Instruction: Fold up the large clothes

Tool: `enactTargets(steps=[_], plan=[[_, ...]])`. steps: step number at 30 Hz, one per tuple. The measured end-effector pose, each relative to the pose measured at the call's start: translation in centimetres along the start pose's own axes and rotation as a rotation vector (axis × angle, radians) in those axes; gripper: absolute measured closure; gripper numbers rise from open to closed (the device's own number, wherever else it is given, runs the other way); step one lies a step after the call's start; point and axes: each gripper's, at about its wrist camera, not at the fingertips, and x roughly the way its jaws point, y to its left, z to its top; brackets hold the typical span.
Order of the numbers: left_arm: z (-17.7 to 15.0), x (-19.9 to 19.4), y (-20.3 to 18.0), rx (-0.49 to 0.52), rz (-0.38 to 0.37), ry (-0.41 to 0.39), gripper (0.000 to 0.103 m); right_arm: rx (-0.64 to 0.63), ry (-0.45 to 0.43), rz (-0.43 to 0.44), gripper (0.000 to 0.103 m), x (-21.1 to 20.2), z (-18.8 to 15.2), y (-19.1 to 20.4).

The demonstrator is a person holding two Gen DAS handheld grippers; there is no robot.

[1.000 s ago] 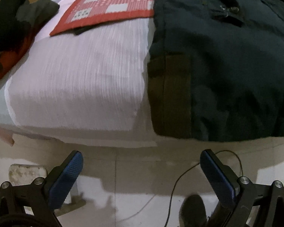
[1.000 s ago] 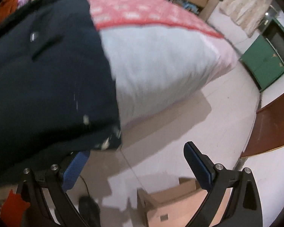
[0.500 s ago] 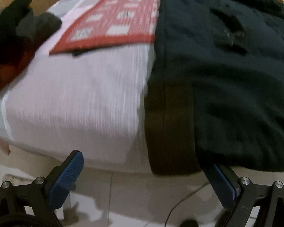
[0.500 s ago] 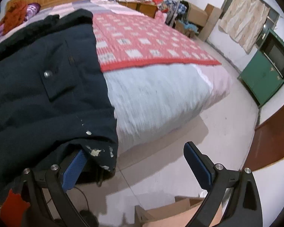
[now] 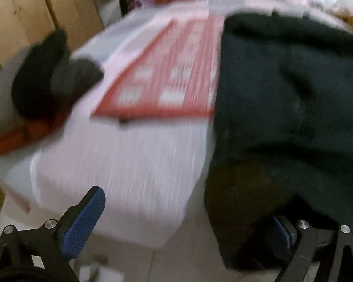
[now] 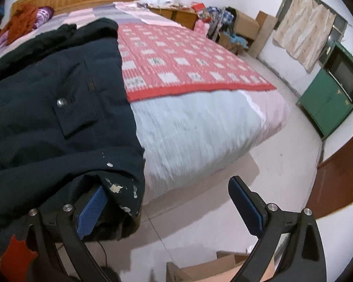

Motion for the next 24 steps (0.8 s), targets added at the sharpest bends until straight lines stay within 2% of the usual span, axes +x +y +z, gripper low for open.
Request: enactTargets(steps=[1, 3, 8, 10, 13, 14, 15, 16, 18, 19, 20, 21, 22, 23, 24], plan=[[0.5, 0.1, -0.2, 0.004, 0.001, -0.013, 0.000, 0.013, -0.007, 0.007, 0.003, 0.0, 0.4, -0.1], [0.9, 1.3, -0.6, 0.005, -0.003, 0.011, 0.000, 0.030, 0.000, 0.019, 0.003, 0.4, 0.8, -0.1], [-1.4, 6.6, -1.7, 0.043, 0.013, 0.201, 0.000, -0.017, 0.089, 0.042, 0.003, 3.3, 0.3, 0.3], [-1.5, 6.6, -1.2, 0.030, 0.037, 0.187, 0.000, -0.033, 0.127, 0.029, 0.003, 4.5, -0.4, -0.3], [-0.8, 5.4, -0.3, 0.007, 0.050, 0.132, 0.000, 0.036, 0.144, 0.051, 0.003, 5.1, -1.2, -2.1], [-0.7, 5.1, -0.3, 0.008, 0.047, 0.126, 0.001, 0.046, 0.140, 0.062, 0.003, 5.0, -1.4, -2.1], [-0.6, 5.1, -0.5, 0.011, 0.036, 0.128, 0.008, 0.038, 0.136, 0.069, 0.004, 4.9, -1.5, -1.8], [-0.6, 5.2, -0.9, 0.021, 0.010, 0.141, 0.015, 0.017, 0.136, 0.087, 0.007, 4.9, -1.6, -1.2], [-0.6, 5.8, -2.0, 0.056, -0.032, 0.175, 0.022, -0.030, 0.156, 0.129, 0.020, 5.6, -1.6, 0.0], [-0.6, 6.4, -2.5, 0.062, -0.075, 0.203, 0.031, -0.030, 0.171, 0.157, 0.029, 6.0, -1.6, 0.3], [-0.5, 6.7, -2.9, 0.069, -0.099, 0.218, 0.036, -0.027, 0.191, 0.196, 0.040, 6.6, -1.5, 0.5], [-0.4, 6.9, -3.2, 0.079, -0.112, 0.225, 0.046, -0.029, 0.199, 0.221, 0.049, 6.8, -1.4, 0.7], [-0.3, 7.1, -3.5, 0.097, -0.131, 0.227, 0.057, -0.041, 0.201, 0.257, 0.067, 6.9, -1.3, 0.9], [-0.2, 7.0, -3.7, 0.110, -0.147, 0.226, 0.064, -0.058, 0.192, 0.265, 0.080, 6.7, -1.3, 1.0], [-0.1, 6.8, -3.8, 0.122, -0.150, 0.227, 0.067, -0.058, 0.176, 0.267, 0.082, 6.3, -1.3, 0.9]])
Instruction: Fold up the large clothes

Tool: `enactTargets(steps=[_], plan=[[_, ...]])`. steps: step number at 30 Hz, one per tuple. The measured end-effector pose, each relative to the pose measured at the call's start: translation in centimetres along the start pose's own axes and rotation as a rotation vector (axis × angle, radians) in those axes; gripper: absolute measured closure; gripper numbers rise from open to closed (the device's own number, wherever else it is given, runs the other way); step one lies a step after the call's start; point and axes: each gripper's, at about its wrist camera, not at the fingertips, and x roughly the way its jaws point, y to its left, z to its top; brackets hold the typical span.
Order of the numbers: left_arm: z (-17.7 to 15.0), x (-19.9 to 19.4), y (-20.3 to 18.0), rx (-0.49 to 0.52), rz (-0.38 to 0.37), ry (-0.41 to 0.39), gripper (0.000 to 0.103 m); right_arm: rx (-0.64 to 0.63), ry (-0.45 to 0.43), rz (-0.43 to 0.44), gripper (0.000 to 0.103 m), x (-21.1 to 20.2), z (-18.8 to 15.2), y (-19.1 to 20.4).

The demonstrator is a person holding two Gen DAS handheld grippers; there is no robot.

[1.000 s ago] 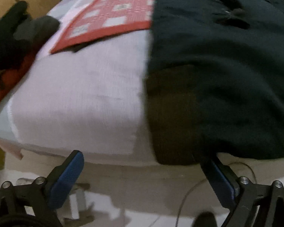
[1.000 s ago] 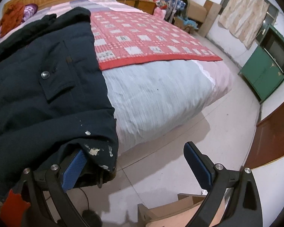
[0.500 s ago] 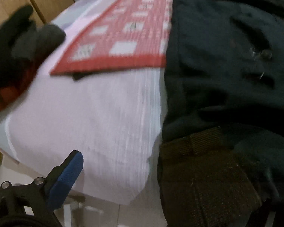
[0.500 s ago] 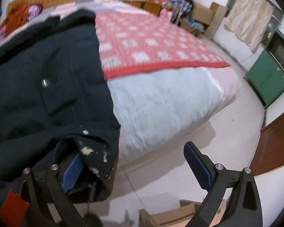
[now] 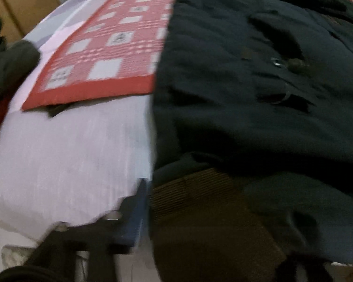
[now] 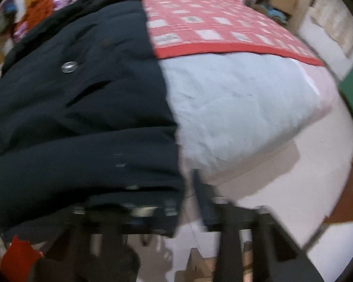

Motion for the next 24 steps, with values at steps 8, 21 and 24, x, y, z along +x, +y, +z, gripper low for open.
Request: enactTargets(steps=[8, 21, 24], plan=[[-0.4, -4.7, 1.5, 0.017, -0.010, -0.045, 0.086, 0.018, -0.040, 0.049, 0.092, -4.4, -0.3, -1.1], [2.1, -12.1, 2.4, 0.059, -0.066, -0.141, 0.091, -0.004, -0.140, 0.075, 0.095, -13.3, 2.6, -1.3], [1.9, -13.0, 2.5, 0.072, -0.077, -0.136, 0.091, -0.009, -0.144, 0.060, 0.096, -15.1, 2.5, -1.1]])
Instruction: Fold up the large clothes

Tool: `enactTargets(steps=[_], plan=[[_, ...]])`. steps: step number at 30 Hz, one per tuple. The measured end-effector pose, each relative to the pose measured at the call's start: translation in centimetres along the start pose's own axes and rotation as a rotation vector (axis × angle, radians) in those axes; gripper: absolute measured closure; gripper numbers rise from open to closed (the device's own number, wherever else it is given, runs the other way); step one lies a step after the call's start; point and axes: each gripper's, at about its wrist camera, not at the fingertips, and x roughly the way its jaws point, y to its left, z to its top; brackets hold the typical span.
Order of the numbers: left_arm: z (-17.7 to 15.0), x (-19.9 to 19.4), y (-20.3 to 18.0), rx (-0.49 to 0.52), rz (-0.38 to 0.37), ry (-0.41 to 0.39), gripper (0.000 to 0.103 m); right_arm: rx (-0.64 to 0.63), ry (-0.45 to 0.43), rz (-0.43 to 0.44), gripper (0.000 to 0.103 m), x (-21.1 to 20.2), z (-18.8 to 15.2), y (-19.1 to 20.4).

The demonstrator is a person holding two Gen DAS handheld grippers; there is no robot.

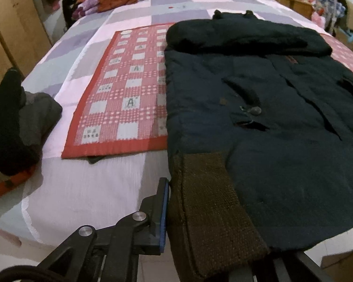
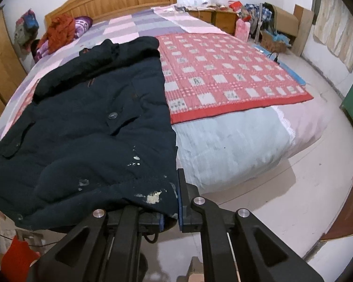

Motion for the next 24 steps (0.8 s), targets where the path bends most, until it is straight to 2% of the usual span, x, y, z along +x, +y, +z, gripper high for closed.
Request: enactTargets(steps=[6, 9, 12, 18, 21, 24], plan=[[0.1, -3.2, 1.4, -0.033, -0.045, 0.020, 0.091, -0.039, 0.036, -0.015, 0.096, -4.7, 0.4, 1.0], [0.0, -4.8, 2.6, -0.054, -0.076, 0.062, 0.091, -0.051, 0.060, -0.036, 0.096, -7.7, 0.9, 1.6], [0.8, -5.8, 3.4, -0.049, -0.085, 0.071, 0.091, -0.047, 0.053, -0.061, 0.096, -10.3, 2.7, 2.5], [7.4, -5.3, 5.1, -0.054, -0.104, -0.007, 0.091, -0.044, -0.052, -0.064, 0.096, -11.4, 9.5, 5.0], [12.0, -3.9, 5.5, -0.039, -0.107, -0.063, 0.091, -0.030, -0.113, -0.046, 0.096, -10.2, 13.9, 5.8], [17.2, -1.4, 5.7, -0.035, -0.110, -0.104, 0.091, -0.034, -0.172, -0.009, 0.096, -7.6, 19.8, 6.2]])
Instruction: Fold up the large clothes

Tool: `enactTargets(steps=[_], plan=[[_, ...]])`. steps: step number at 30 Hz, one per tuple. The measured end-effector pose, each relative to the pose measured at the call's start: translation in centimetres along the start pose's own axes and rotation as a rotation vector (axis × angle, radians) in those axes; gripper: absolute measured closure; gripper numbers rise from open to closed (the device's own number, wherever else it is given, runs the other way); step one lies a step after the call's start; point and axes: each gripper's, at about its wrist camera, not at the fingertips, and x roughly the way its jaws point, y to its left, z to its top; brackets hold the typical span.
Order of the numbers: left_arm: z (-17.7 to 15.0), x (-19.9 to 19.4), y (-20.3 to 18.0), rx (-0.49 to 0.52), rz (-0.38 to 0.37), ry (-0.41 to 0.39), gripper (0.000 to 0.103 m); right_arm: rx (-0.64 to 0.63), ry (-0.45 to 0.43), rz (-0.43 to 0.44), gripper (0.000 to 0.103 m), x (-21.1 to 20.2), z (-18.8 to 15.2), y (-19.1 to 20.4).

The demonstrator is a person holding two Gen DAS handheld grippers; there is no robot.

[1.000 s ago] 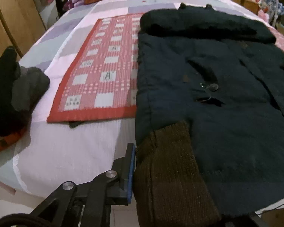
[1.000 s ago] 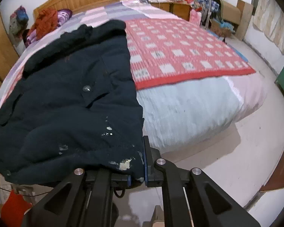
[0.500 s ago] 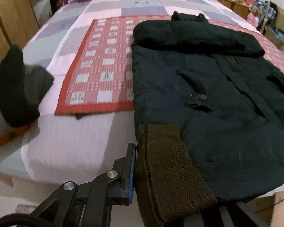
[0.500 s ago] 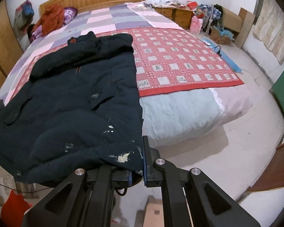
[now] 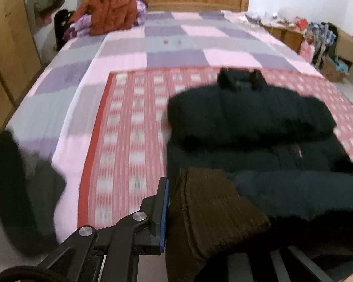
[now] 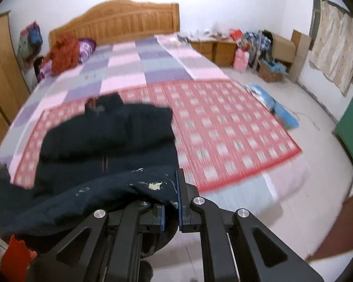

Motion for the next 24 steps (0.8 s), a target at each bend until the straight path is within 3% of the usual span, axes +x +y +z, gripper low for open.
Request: enactTargets(steps=[6, 12, 15, 18, 20, 22, 24], plan=[[11.2, 10.2, -0.1, 0.003, 0.037, -0.023, 0.091, -0.018, -0.054, 0.071, 0.096, 11.7, 11.4, 0.0], [20.2, 21.8, -1.1, 0.005, 0.109, 0.043, 0.091, -0.004, 0.014, 0.100, 0.097, 27.9, 21.0, 0.2], [22.7, 29.8, -1.5, -0.017, 0.138, 0.146, 0.090, 0.020, 0.112, 0.066, 0.097, 36.4, 22.7, 0.9], [22.3, 36.9, -1.5, -0.064, 0.168, 0.273, 0.084, 0.040, 0.232, 0.046, 0.096, 43.0, 22.0, 1.6], [21.4, 39.6, -1.8, -0.077, 0.172, 0.322, 0.075, 0.012, 0.321, 0.008, 0.095, 47.1, 20.8, 2.3], [20.1, 42.1, -2.2, -0.065, 0.176, 0.343, 0.063, -0.003, 0.356, -0.010, 0.092, 49.0, 19.5, 2.7], [19.3, 43.3, -2.7, -0.034, 0.186, 0.343, 0.060, -0.013, 0.363, -0.031, 0.090, 49.9, 18.7, 2.7]])
